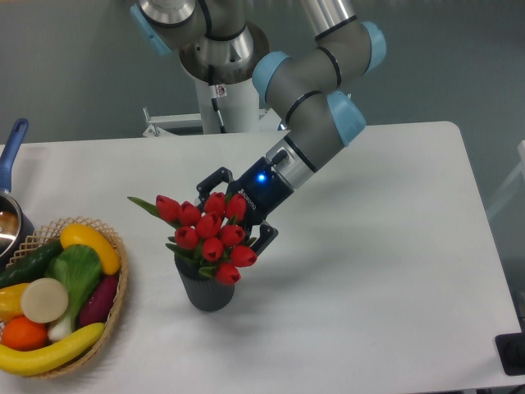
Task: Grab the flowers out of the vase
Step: 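Close the gripper around the tulip stems just below the blooms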
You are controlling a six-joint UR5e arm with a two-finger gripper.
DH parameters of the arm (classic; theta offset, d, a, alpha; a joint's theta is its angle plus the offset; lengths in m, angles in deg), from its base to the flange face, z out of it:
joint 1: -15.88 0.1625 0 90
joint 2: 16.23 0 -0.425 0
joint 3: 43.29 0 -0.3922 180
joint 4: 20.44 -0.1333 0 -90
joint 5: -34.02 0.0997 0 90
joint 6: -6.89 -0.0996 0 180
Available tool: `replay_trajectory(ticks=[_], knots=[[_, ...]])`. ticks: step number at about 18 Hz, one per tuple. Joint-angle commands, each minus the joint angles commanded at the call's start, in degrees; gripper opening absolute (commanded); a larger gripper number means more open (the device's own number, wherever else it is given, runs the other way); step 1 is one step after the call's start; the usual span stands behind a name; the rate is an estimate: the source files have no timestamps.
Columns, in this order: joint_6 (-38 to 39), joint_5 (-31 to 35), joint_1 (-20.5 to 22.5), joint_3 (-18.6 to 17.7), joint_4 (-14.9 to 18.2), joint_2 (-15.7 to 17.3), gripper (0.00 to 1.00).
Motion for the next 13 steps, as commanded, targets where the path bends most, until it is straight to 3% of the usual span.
replay_trajectory(ticks=[7, 9, 13], knots=[[0.1, -2.0, -0.3, -0.2, -0.8, -0.4, 0.99], [0.4, -2.1, -0.3, -0.2, -0.8, -0.4, 0.76], [0.0, -2.1, 0.2, -0.3, -0.9, -0.4, 0.67]])
